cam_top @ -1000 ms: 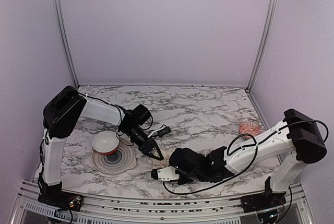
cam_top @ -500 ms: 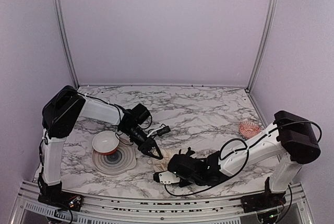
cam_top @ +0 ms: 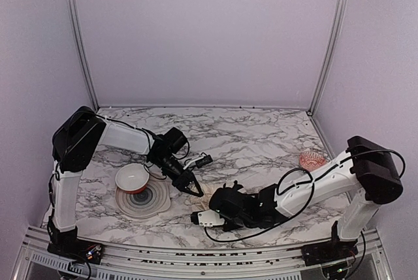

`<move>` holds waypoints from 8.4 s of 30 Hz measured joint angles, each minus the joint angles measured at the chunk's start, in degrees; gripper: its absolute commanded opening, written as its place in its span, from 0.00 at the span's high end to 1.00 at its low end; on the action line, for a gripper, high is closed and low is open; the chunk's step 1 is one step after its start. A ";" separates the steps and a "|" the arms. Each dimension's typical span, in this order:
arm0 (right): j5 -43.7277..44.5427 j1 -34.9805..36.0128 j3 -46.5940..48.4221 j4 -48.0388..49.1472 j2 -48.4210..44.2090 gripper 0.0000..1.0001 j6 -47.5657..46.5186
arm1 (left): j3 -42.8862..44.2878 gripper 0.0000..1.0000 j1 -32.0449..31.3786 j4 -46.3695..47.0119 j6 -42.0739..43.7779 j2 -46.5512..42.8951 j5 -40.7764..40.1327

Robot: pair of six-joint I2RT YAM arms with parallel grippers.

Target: Put away the umbrella

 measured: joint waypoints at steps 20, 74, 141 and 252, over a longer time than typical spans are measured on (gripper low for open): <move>-10.29 -6.29 3.56 -6.21 -11.10 0.00 9.44 | 0.07 1.00 0.04 -0.13 0.02 0.00 -0.11; -6.84 -17.22 15.52 -12.09 3.56 0.79 17.49 | -20.26 0.30 1.60 25.20 -13.42 -26.27 -34.10; 32.06 -24.15 31.21 -13.29 11.21 0.98 24.90 | -29.33 0.28 1.60 37.22 -15.96 -41.00 -45.13; -25.24 -48.92 16.02 -11.37 1.27 0.30 46.95 | -3.30 0.58 -6.84 23.71 -15.96 -5.95 -44.76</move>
